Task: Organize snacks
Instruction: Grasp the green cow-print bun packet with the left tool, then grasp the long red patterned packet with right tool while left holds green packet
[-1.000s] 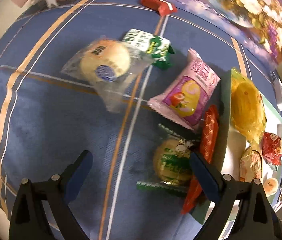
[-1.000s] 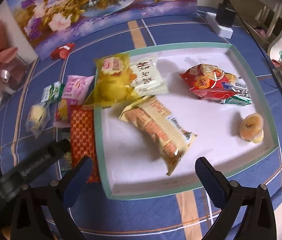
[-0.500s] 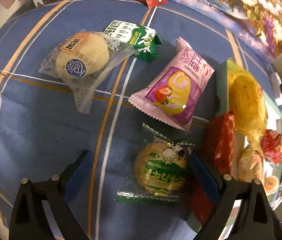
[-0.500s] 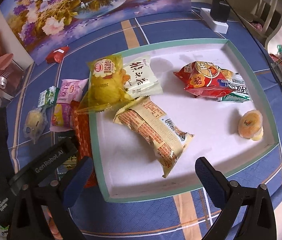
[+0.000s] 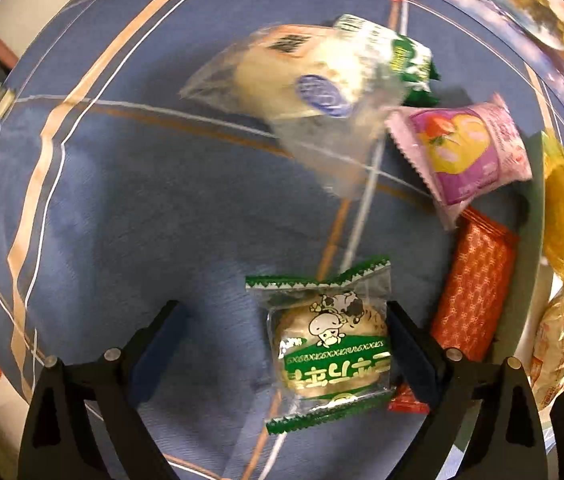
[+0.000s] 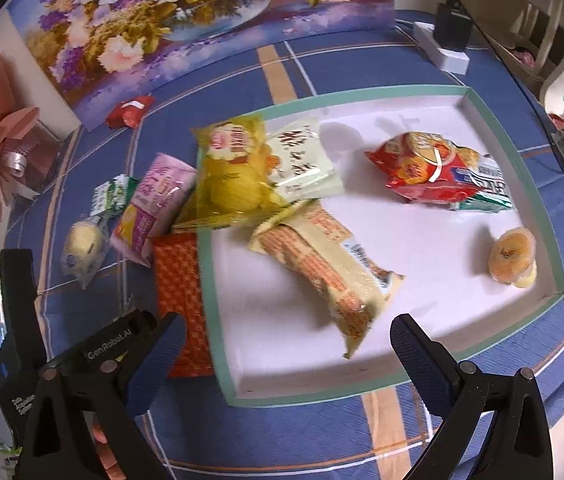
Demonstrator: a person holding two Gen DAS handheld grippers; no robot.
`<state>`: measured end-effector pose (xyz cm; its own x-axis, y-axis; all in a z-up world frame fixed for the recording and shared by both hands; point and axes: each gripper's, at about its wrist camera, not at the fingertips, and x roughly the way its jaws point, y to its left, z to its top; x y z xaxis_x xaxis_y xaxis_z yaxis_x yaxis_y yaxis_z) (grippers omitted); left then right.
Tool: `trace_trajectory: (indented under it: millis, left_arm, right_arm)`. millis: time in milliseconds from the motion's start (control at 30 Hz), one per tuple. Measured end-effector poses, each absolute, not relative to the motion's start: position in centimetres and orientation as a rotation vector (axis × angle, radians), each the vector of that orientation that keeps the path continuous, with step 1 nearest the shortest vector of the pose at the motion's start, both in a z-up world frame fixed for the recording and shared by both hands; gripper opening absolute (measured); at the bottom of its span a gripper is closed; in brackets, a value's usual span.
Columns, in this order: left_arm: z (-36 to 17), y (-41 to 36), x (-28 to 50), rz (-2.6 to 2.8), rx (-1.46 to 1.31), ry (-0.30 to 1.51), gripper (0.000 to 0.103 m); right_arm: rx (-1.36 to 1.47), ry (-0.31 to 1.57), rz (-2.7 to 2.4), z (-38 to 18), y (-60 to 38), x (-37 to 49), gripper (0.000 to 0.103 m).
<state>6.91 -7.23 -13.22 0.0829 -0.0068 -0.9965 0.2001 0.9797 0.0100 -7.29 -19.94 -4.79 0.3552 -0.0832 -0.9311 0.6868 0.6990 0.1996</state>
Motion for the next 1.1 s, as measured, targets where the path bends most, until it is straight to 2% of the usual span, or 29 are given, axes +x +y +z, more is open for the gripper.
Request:
trace_trajectory:
  millis: [167, 433, 800, 900, 1100]
  left_arm:
    - [-12.6, -7.1, 6.8, -0.154, 0.151, 1.483, 0.079]
    - [-12.5, -6.3, 7.0, -0.169, 0.160, 1.490, 0.066]
    - [-12.8, -3.7, 9.1, -0.092, 0.095, 1.506, 0.065]
    - [-12.7, -2.7, 9.8, -0.080, 0.079, 1.510, 0.065]
    - [-12.5, -1.5, 9.5, -0.082, 0.067, 1.512, 0.065]
  right_arm:
    - [0.648, 1.072, -0.486, -4.4, -19.1, -6.2, 0.103]
    - [0.585, 1.044, -0.385, -4.1, -16.8, -4.4, 0.103]
    - [0.582, 0.979, -0.315, -3.6, -15.5, -3.4, 0.102]
    - [0.589, 0.987, -0.279, -3.9, -14.8, -2.9, 0.097]
    - [0.561, 1.046, -0.240, -5.3, -13.3, -1.6, 0.081]
